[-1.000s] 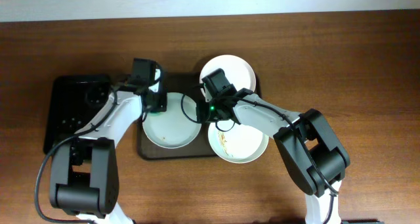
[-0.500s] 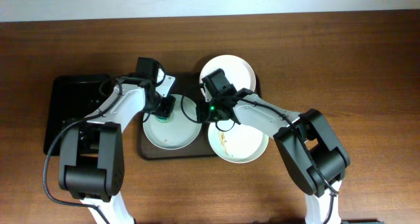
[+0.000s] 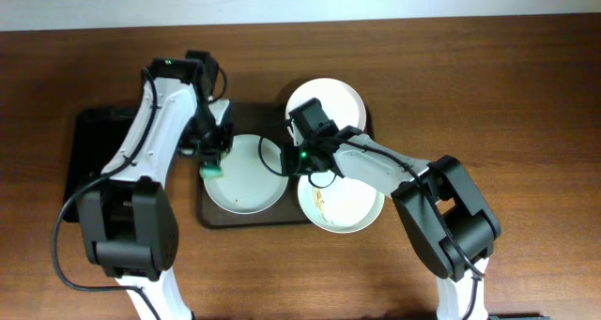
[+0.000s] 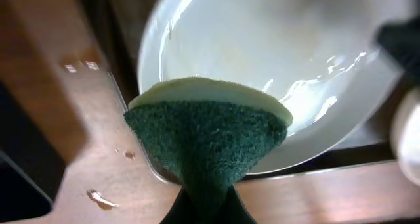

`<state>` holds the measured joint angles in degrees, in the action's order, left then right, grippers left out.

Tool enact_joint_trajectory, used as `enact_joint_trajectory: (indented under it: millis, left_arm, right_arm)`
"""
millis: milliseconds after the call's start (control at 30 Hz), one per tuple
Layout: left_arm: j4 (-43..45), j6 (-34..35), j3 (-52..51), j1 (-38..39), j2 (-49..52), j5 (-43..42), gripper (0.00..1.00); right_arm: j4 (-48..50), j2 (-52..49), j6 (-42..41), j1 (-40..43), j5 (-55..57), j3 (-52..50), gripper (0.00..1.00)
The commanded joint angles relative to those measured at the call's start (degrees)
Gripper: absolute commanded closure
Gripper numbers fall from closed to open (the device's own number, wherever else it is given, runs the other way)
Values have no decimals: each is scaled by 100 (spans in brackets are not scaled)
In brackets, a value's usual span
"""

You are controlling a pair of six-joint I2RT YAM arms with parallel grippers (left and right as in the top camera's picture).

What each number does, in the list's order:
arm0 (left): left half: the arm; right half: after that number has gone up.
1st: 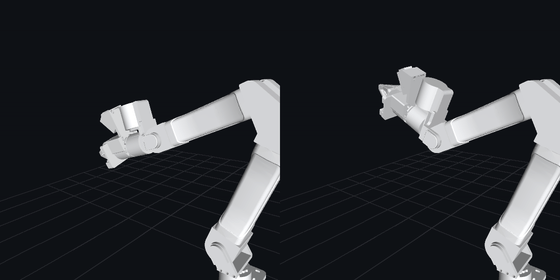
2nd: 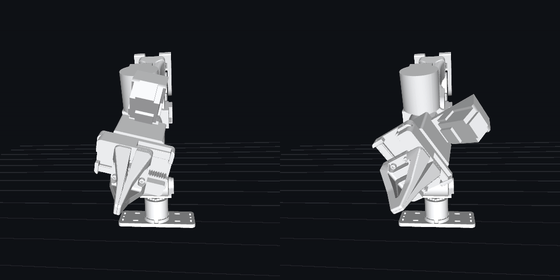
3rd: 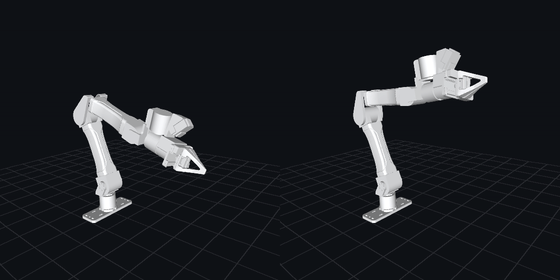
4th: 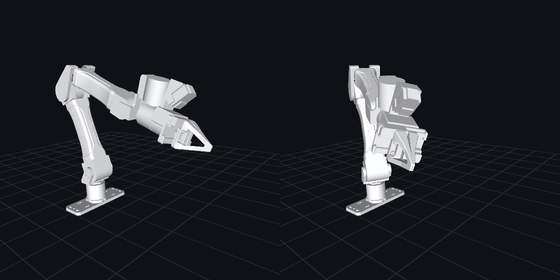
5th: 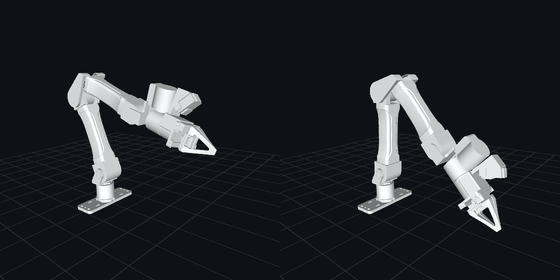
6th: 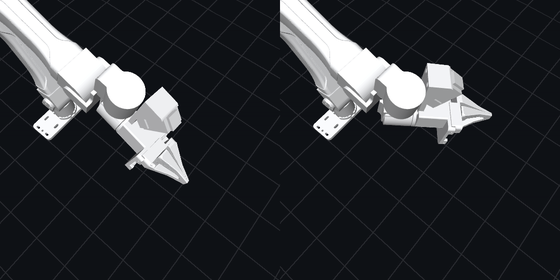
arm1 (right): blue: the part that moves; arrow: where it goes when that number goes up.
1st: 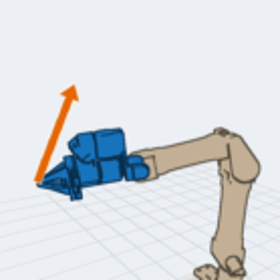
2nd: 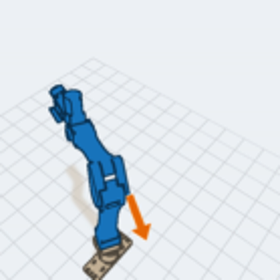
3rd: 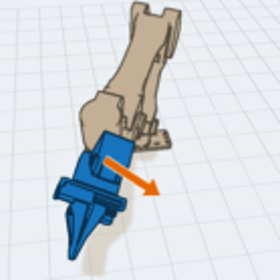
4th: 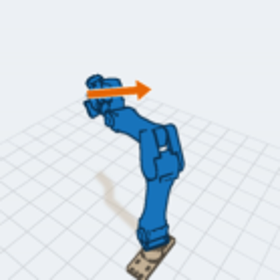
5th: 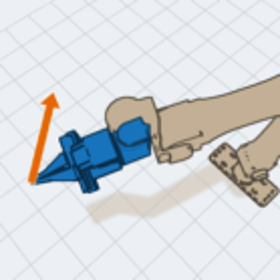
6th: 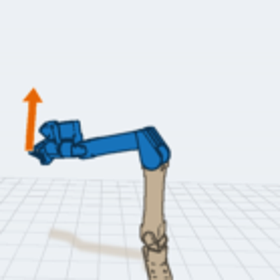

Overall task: Clean dirty plates on tray and stack at the side
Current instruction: 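Lift the left sponge away and tilt the plate up with the right gripper, then lower the plate and scrub it again with the sponge in the left gripper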

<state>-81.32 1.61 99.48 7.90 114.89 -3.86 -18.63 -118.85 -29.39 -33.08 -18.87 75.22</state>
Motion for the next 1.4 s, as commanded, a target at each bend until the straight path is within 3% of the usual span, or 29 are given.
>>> enact_joint_trajectory:
  millis: [0, 100, 267, 400, 500, 667, 967, 1100, 1300, 1367]
  left_arm:
    - [-247, 76, 1513, -136, -15, -129, 99]
    - [264, 232, 2284, -498, -15, -131, 99]
    - [463, 337, 2282, -787, 81, -131, 99]
    - [479, 334, 2282, -787, 238, -129, 99]
    - [485, 334, 2280, -787, 275, -129, 99]
    - [503, 334, 2280, -787, 275, -129, 99]
    - [525, 334, 2280, -787, 275, -129, 99]
    - [518, 334, 2280, -787, 275, -129, 99]
    - [127, 332, 2280, -811, 275, -131, 99]
    - [-15, 332, 2280, -813, 275, -144, 99]
  right_arm:
    - [-24, 118, 168, 17, -151, 76, 96]
    - [-706, 750, 437, 4, 807, 280, 96]
    - [-1447, 1572, 557, -164, 3027, 291, 96]
    - [-1515, 1672, 688, -874, 5090, 291, 96]
    - [-1408, 1672, 813, -1416, 6369, 291, 96]
    - [-1016, 1670, 796, -1698, 7394, 291, 96]
    - [-271, 1637, 793, -2597, 10231, 289, 96]
    - [-149, 1598, 592, -2640, 9851, 280, 96]
    - [-697, 1596, -883, -1784, 4715, 280, 96]
    - [-688, 1537, -887, -1272, 3473, 280, 96]
